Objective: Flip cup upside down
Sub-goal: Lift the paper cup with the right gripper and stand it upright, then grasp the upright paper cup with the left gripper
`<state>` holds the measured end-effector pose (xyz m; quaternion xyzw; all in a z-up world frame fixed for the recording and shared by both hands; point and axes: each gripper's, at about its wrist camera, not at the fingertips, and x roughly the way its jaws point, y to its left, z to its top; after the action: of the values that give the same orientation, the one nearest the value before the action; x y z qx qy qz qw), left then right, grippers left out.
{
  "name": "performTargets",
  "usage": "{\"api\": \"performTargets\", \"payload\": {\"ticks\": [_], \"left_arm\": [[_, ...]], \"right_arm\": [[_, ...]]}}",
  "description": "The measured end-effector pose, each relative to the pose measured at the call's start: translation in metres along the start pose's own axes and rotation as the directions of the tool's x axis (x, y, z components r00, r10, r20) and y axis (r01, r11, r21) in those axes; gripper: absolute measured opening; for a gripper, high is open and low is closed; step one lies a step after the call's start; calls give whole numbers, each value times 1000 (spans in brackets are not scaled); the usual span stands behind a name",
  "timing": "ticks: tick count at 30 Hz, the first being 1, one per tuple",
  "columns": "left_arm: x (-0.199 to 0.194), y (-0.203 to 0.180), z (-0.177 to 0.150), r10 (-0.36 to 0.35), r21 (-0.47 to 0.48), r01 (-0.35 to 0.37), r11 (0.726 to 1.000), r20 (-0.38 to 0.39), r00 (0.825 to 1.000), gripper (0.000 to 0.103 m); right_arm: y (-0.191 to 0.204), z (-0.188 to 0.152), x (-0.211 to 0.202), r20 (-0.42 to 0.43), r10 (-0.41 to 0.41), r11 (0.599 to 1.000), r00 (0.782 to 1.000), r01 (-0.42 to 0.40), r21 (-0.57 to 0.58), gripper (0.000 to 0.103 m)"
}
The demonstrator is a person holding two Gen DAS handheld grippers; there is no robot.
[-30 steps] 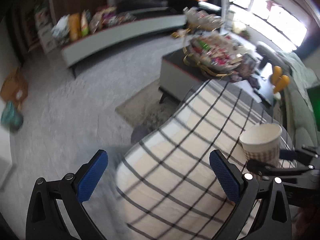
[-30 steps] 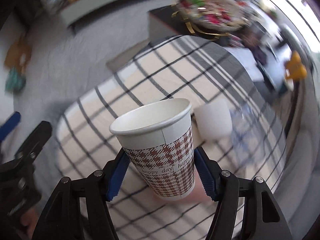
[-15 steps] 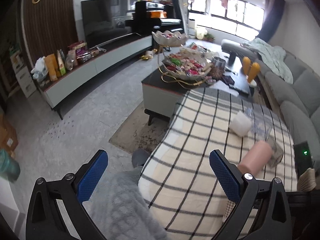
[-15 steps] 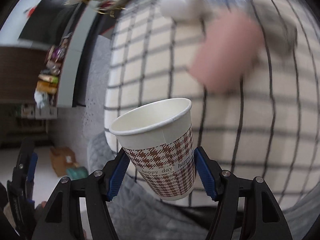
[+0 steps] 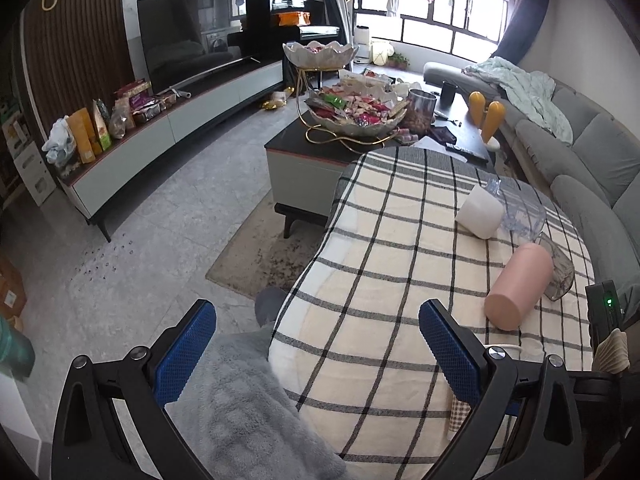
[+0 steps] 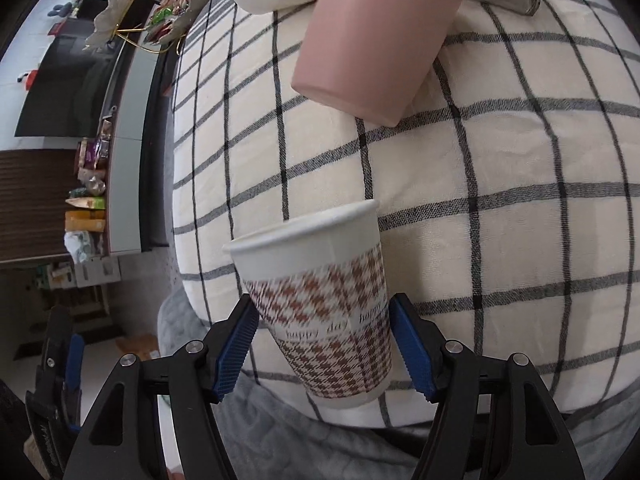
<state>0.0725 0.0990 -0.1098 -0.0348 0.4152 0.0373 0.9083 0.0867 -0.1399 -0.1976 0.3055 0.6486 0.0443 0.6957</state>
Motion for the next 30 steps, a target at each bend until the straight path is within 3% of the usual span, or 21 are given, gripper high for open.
{"api": "performTargets", "payload": {"ticks": [4, 9, 13, 18, 20, 21, 24, 27, 30], "left_arm": [[4, 0, -2, -7, 4, 7, 1000, -8, 1000, 103], [1, 0, -2, -20, 6, 20, 1000, 0, 1000, 103], [-9, 0, -1, -45, -7, 46, 999, 23, 999, 103], [-27, -15, -10, -95, -4, 96, 995, 53, 994, 103], [-35, -27, -20, -115, 8, 115, 993, 76, 990, 103], [-38, -32, -25, -118, 15, 118, 993, 90, 989, 103], [-47, -53, -47, -126, 29, 123, 992, 160, 979, 103], [-53, -68, -62, -159, 10, 161, 987, 223, 962, 103], [-55, -86, -77, -168, 80, 150, 985, 308, 936, 103]], "right_arm": [[1, 1, 4, 2, 1, 1000, 1000, -1, -12, 68], [3, -2, -2, 9, 8, 1000, 1000, -8, -26, 83], [6, -4, -15, 33, 16, 999, 999, -14, -42, 83], [1, -17, -61, 167, -38, 996, 985, 52, -79, 83], [-3, -25, -90, 275, -97, 987, 957, 128, -98, 85], [-7, -31, -104, 336, -135, 979, 932, 178, -101, 87], [-25, -53, -145, 520, -234, 945, 822, 319, -79, 89], [-44, -74, -172, 632, -278, 921, 723, 387, -37, 93], [-51, -82, -180, 672, -285, 913, 683, 406, -26, 93]]}}
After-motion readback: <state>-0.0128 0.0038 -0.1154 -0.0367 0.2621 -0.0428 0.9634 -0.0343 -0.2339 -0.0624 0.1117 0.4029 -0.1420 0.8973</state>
